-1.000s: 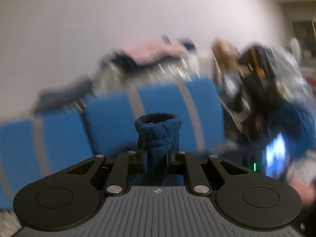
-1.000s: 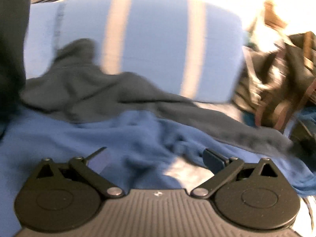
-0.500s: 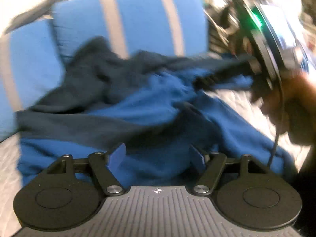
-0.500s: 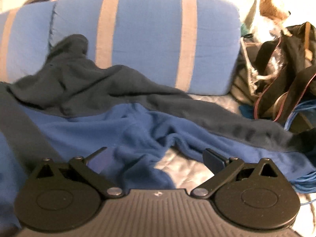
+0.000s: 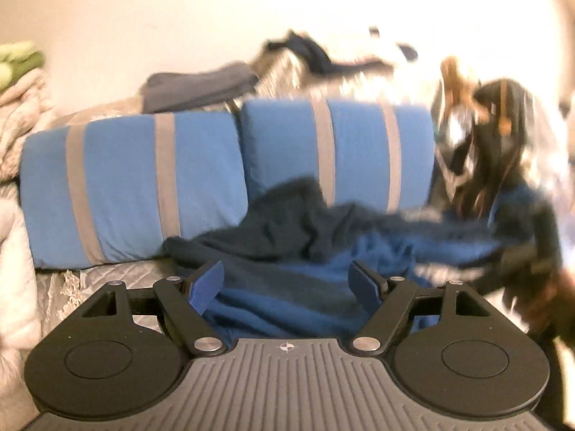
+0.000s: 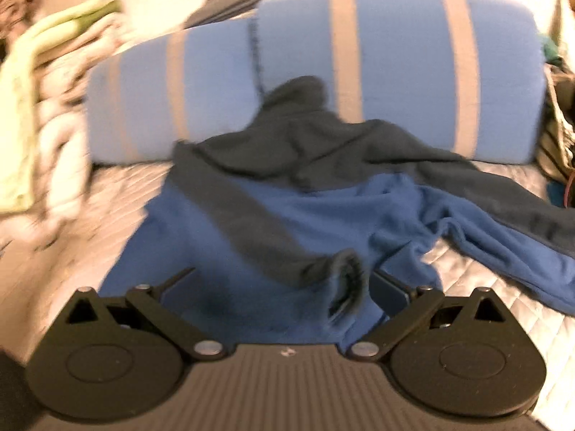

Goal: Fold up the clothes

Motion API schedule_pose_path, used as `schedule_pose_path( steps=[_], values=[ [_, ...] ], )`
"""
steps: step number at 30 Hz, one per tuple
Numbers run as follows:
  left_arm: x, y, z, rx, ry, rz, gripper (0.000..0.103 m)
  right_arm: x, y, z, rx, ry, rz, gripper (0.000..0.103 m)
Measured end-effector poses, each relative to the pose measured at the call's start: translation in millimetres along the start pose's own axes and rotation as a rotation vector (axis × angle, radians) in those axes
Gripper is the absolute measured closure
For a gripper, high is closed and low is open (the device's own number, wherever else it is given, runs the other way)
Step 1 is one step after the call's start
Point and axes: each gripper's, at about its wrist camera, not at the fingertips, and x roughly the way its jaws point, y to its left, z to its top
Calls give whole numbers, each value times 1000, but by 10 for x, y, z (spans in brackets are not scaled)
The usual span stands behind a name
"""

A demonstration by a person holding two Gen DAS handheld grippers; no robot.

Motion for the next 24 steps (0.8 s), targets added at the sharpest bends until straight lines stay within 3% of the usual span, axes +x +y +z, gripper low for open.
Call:
schedule_pose_path(
  steps=[7,10,14,19,24],
  values=[
    [-410,210,164,-45,-63,28,27,-680,128,69,-48,32,64,0],
    [-524,259,198,-53,-74,52,27,-761,258,8,-141,15,-31,0],
    [-721,298,280,-9,-104,134,27,-479,322,-164,-145,60,-55,0],
    [-1024,331,520,118,-117,274,27,21,456,-447,-109,145,-55,0],
    [-1285,449,744,99,-138,324,27,315,708,-774,-103,233,-10,0]
  ],
)
